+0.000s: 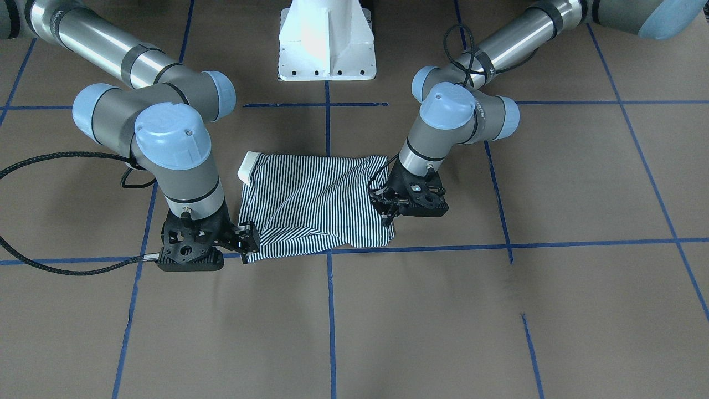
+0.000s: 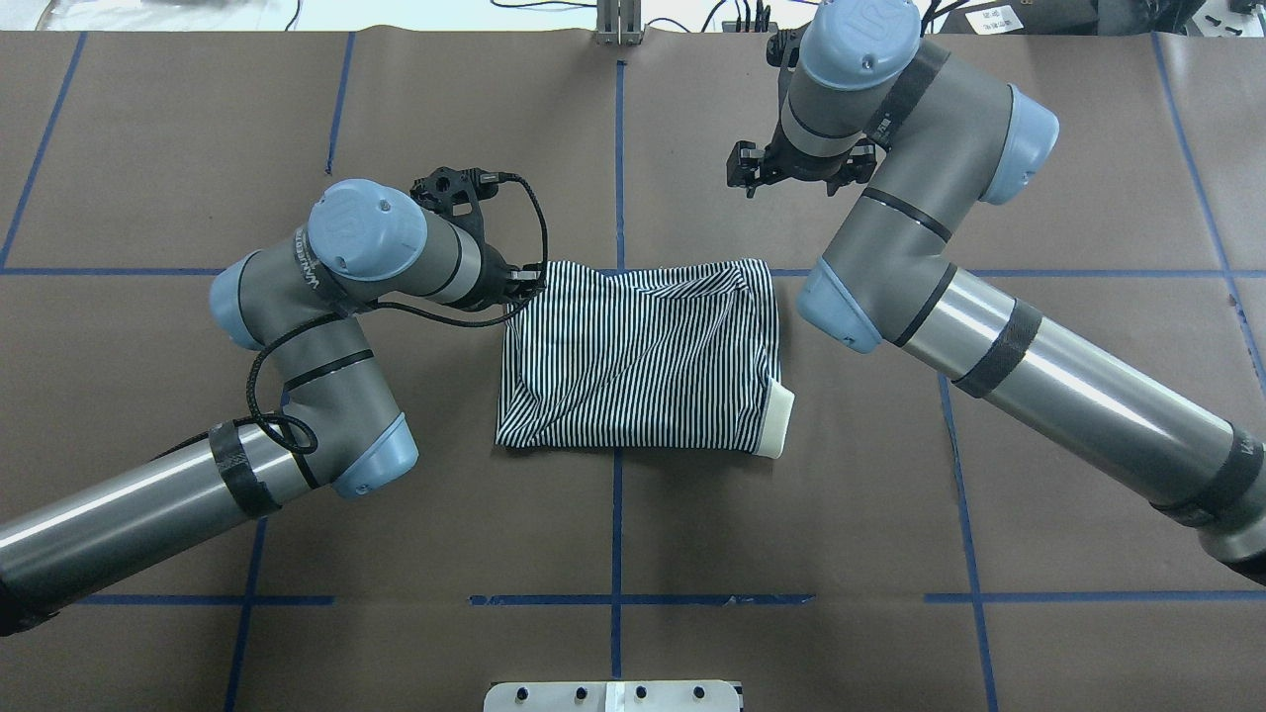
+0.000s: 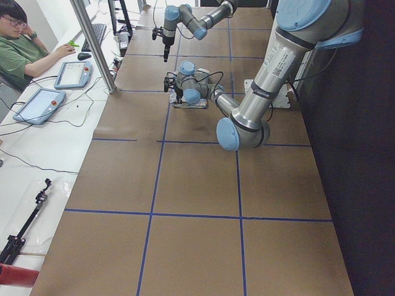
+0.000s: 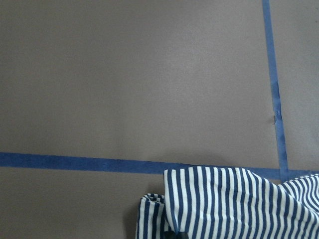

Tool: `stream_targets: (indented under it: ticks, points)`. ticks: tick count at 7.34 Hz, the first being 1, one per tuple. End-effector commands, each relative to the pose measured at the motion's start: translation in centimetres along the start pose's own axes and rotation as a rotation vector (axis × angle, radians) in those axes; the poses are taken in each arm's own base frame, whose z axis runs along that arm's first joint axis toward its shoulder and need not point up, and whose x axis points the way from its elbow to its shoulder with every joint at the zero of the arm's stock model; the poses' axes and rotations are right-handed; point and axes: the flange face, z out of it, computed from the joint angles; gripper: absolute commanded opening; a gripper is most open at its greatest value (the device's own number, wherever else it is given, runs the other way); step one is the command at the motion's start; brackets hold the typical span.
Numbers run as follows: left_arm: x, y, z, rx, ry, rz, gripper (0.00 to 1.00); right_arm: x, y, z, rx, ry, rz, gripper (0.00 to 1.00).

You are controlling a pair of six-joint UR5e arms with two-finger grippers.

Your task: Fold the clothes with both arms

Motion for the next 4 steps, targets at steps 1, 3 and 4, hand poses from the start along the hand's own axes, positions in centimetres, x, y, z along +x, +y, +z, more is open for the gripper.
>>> stream_targets:
  ticks: [1, 3, 4]
  points:
    - [-2.2, 0.0, -0.2, 0.004, -0.017, 0.048, 0.00, 0.2, 0.1, 0.2, -0.002, 0.003, 0.001, 1.00]
    - [-3.8, -0.1, 0.0, 0.004, -0.034, 0.064, 0.00, 0.2, 0.1, 0.0, 0.000, 0.000, 0.000, 1.00]
    - [-4.2, -0.3, -0.1, 0.007, -0.037, 0.061, 0.00, 0.5, 0.3, 0.2, -0.003, 0.001, 0.001, 1.00]
